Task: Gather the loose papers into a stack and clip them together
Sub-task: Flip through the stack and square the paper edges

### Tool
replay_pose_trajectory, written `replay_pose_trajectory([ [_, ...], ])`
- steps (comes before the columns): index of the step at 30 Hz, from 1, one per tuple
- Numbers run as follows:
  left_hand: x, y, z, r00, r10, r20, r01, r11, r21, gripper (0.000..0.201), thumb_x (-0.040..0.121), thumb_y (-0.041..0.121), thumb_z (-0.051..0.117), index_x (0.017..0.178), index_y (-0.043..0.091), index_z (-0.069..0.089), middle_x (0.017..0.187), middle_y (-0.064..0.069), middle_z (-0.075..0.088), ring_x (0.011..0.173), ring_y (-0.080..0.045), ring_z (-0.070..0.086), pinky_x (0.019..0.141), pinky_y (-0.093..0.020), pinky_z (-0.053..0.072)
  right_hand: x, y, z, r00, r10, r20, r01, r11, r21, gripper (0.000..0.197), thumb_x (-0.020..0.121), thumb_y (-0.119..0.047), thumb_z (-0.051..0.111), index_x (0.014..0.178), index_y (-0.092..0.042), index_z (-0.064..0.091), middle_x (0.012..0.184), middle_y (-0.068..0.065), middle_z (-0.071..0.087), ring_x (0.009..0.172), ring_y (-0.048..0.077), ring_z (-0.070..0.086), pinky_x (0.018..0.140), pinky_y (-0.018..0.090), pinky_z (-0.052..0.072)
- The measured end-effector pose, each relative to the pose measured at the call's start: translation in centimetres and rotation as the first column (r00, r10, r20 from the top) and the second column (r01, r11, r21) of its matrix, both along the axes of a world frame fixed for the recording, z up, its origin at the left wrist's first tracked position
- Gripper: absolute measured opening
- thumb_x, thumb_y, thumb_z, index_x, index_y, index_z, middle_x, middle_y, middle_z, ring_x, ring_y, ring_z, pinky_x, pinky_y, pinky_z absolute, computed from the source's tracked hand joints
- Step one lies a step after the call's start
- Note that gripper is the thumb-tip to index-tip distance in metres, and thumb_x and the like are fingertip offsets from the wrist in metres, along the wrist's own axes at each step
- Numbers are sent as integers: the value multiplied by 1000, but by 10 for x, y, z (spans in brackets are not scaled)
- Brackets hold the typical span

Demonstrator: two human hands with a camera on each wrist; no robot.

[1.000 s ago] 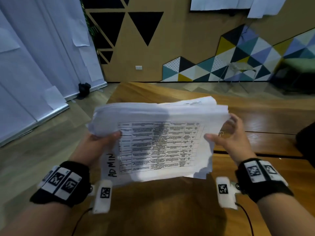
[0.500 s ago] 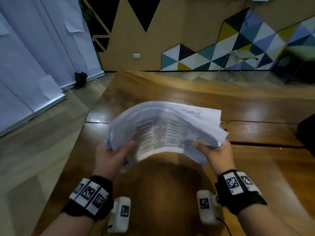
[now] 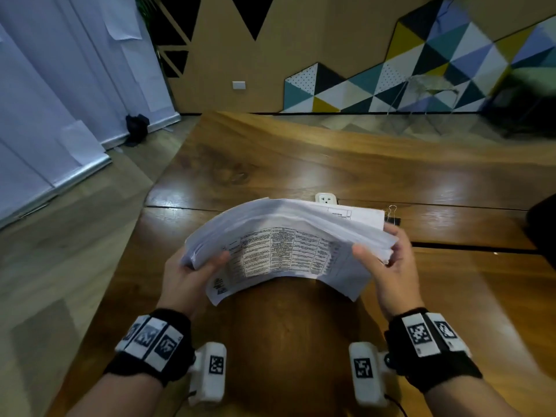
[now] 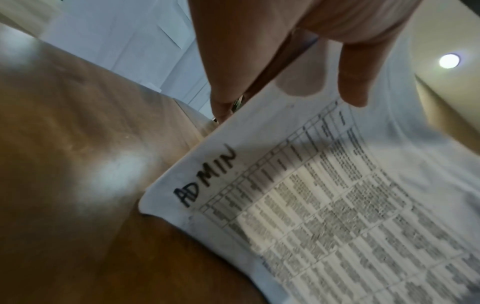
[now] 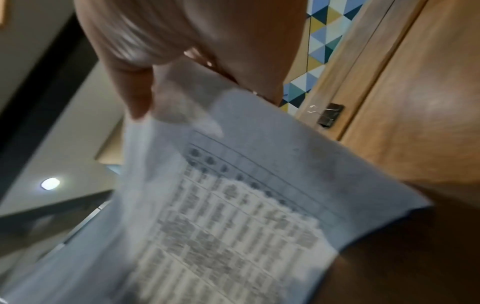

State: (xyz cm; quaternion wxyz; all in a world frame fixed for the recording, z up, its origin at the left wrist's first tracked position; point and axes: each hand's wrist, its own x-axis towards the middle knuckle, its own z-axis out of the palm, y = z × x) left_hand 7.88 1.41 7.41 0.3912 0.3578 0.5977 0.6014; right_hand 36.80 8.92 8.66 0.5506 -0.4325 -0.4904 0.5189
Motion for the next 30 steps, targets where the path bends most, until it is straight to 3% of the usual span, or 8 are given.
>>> replay_pose_trajectory([
  [2,0,2,4,1000,-5,11,5,999,34,30,79,-1,69,106,13,68,92,2,78,87,-10,73,66,-20,57,-3,0,9,1000,-30,0,30,999,39,28,76,-33,74,99,-43,61,107,-5,64,92,7,65,73,19,54],
  [4,1,4,7,1000,-3,26,2,999,53,27,79,0,70,100,17,69,89,8,78,85,-8,73,66,-20,58,-7,2,14,997,-80,-4,80,995,53,16,86,-24,65,94,-38,63,100,-4,67,87,10,64,71,22,53],
  [8,2,6,8,999,-9,49,5,996,85,26,70,14,74,95,18,71,89,4,78,86,-13,74,69,-24,59,-10,6,19,990,-143,13,142,987,74,19,92,-9,58,84,-25,63,88,-1,66,74,4,63,62,18,51],
  [13,1,8,6,1000,6,26,-9,995,96,22,67,33,81,88,29,76,93,4,78,90,-13,72,74,-28,56,-8,6,15,981,-190,51,185,979,89,36,88,0,59,73,-33,60,82,2,60,72,14,58,61,27,52],
  [18,5,10,13,998,57,39,-60,996,64,33,61,50,74,83,25,75,84,4,78,81,-10,72,74,-36,53,-7,4,14,980,-195,30,193,979,65,35,81,12,57,67,-19,52,86,-7,57,70,-7,56,65,17,48],
  [22,6,16,16,984,144,101,-151,986,69,57,69,66,67,73,9,69,87,-22,66,80,-32,60,75,-47,46,-11,2,13,973,-231,31,229,972,49,20,82,-28,60,62,-29,55,77,-11,61,76,12,56,68,26,47],
  [24,9,18,18,974,186,130,-193,980,51,80,60,77,69,78,-1,62,84,-21,59,78,-32,55,72,-46,44,-16,1,15,957,-277,90,273,961,48,26,86,-37,58,62,-29,51,73,-5,57,74,18,53,66,28,45],
  [30,12,26,18,912,302,276,-306,951,-28,45,65,56,73,67,12,67,69,-10,64,73,-27,59,68,-39,47,-23,8,18,916,-384,115,381,923,50,30,88,-10,58,64,-21,45,71,-3,50,73,14,50,75,28,46],
])
